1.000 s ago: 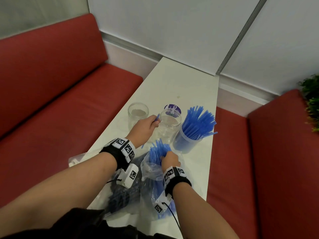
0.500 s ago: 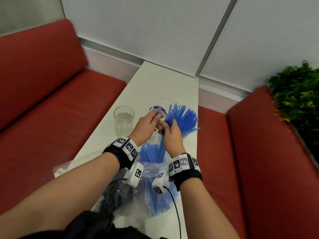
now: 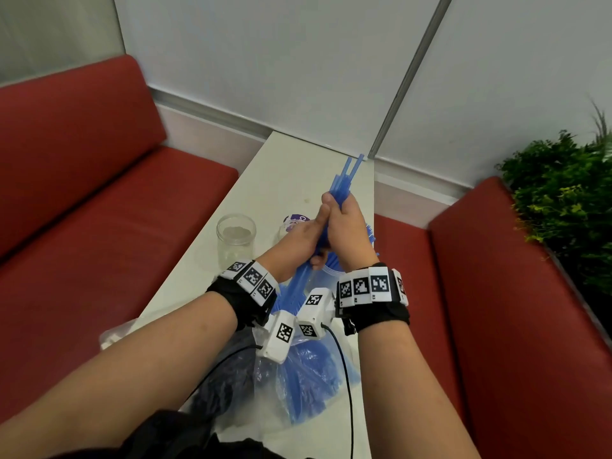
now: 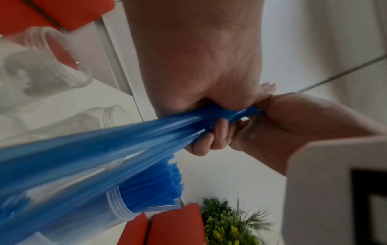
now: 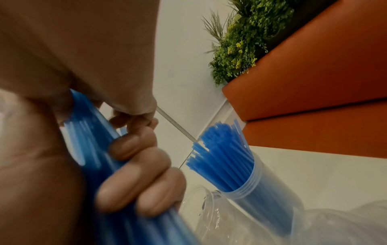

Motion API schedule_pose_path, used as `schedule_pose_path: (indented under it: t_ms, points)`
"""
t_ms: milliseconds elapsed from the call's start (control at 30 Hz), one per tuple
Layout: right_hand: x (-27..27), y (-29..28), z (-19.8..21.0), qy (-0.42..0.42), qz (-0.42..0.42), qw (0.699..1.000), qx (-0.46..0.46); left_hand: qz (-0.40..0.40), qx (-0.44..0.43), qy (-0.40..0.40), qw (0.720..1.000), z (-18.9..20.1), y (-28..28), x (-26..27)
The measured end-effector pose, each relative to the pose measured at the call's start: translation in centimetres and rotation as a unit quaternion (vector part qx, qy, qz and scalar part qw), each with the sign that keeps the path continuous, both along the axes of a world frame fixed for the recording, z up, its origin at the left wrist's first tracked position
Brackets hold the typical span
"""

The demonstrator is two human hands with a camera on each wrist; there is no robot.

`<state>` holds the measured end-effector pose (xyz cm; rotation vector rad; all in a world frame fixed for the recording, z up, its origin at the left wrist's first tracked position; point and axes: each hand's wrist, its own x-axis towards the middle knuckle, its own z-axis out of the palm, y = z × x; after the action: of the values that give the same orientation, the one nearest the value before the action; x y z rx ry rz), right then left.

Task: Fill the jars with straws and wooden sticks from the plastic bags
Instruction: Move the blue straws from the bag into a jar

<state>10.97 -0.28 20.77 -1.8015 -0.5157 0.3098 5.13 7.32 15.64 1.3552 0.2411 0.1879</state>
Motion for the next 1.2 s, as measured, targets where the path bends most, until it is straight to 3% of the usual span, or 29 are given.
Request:
schedule_pose_path:
  t_ms: [100, 200, 333, 433, 567, 633, 733, 833, 933, 967, 1033, 1100, 1133, 1200]
  points:
    - [0.4, -1.4, -1.2, -0.007, -0.001, 0.999, 0.054, 0.029, -0.021, -0.006, 0.999, 0.5, 0.6, -0.5]
    - [0.5, -3.1, -4.1, 0.154, -0.047, 0.981, 0.106, 0.093, -0.040, -0.034, 0.994, 1.6, 1.8, -0.6]
    - [-1.0, -3.9, -8.4, 0.373, 0.035, 0.927, -0.005, 0.084, -0.028, -0.102, 0.991, 3.8, 1.8, -0.2]
    - [-1.5, -3.6, -9.2, 0.493, 0.061, 0.867, 0.042, 0.066, -0.003, -0.119, 0.991, 4.7, 1.0, -0.1]
    - [-0.5, -3.5, -8.0, 0.550, 0.096, 0.816, 0.152, 0.041, 0.051, -0.099, 0.993, 4.2, 0.1, -0.4]
    - [-0.1, -3.9, -7.3, 0.510, 0.140, 0.839, 0.125, 0.032, 0.068, -0.072, 0.995, 3.4, -0.1, -0.6]
    - [1.1, -4.3, -4.5, 0.340, 0.101, 0.935, 0.001, 0.037, 0.074, -0.018, 0.996, 2.2, 0.1, -1.0]
    - [2.9, -4.1, 0.3, 0.169, 0.013, 0.982, 0.088, -0.009, 0.073, 0.022, 0.997, 1.2, 0.4, -1.4]
    - [4.3, -4.0, 5.7, -0.040, -0.009, 0.982, 0.186, -0.059, 0.095, 0.053, 0.992, 0.5, 0.2, -1.7]
    - [4.5, -4.0, 7.0, -0.100, -0.012, 0.979, 0.179, -0.069, 0.101, 0.059, 0.991, 0.3, 0.1, -1.7]
    - [4.6, -3.5, 8.1, -0.188, 0.004, 0.979, 0.079, -0.079, 0.105, 0.063, 0.989, 0.4, -0.4, -1.7]
    - [3.9, -3.1, 7.4, -0.194, 0.070, 0.975, -0.079, -0.085, 0.107, 0.056, 0.989, 0.7, -0.7, -1.5]
    - [3.4, -3.0, 6.5, -0.170, 0.105, 0.973, -0.113, -0.087, 0.107, 0.054, 0.989, 0.9, -0.8, -1.4]
    - [2.8, -3.2, 4.2, -0.104, 0.136, 0.985, -0.039, -0.090, 0.104, 0.060, 0.989, 1.3, -0.7, -1.3]
